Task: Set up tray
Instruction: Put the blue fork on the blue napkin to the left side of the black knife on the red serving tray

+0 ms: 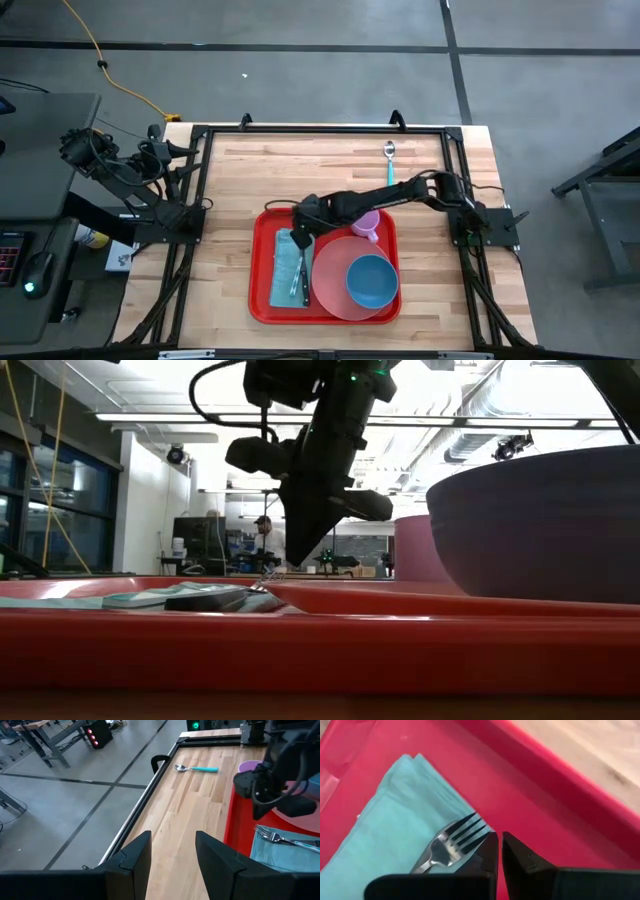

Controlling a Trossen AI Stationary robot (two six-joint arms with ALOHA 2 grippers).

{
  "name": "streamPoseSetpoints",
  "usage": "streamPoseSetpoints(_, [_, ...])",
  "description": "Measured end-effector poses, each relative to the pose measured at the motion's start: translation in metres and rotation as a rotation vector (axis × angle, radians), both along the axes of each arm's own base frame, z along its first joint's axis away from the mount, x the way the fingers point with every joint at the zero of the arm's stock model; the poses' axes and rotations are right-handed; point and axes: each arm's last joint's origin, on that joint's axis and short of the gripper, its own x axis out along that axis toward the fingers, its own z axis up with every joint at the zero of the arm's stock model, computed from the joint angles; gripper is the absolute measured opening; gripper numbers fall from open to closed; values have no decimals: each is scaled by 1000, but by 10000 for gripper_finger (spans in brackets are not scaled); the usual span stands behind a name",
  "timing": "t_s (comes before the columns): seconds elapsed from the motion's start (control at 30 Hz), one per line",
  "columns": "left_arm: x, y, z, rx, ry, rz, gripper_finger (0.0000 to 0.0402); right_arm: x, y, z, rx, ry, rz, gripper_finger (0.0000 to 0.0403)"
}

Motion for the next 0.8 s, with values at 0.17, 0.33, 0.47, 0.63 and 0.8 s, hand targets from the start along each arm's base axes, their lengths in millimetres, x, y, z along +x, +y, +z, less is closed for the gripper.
streamPoseSetpoints(0.17, [0, 0, 0, -2, 0, -2, 182, 1, -8, 0, 10, 1, -2, 0])
streamPoseSetpoints(0.33, [0, -1, 0, -14, 8, -15, 182, 0, -6, 0, 32, 5, 13, 0])
streamPoseSetpoints(0.47, [0, -1, 0, -14, 8, -15, 182, 0, -4, 0, 34, 14, 41, 0])
streamPoseSetpoints(0.63, [0, -1, 0, -7, 12, -19, 182, 0, -2, 0, 42, 20, 191, 0])
streamPoseSetpoints(0.8, [0, -1, 0, 4, 18, -25, 182, -2, -1, -1, 21, 43, 334, 0])
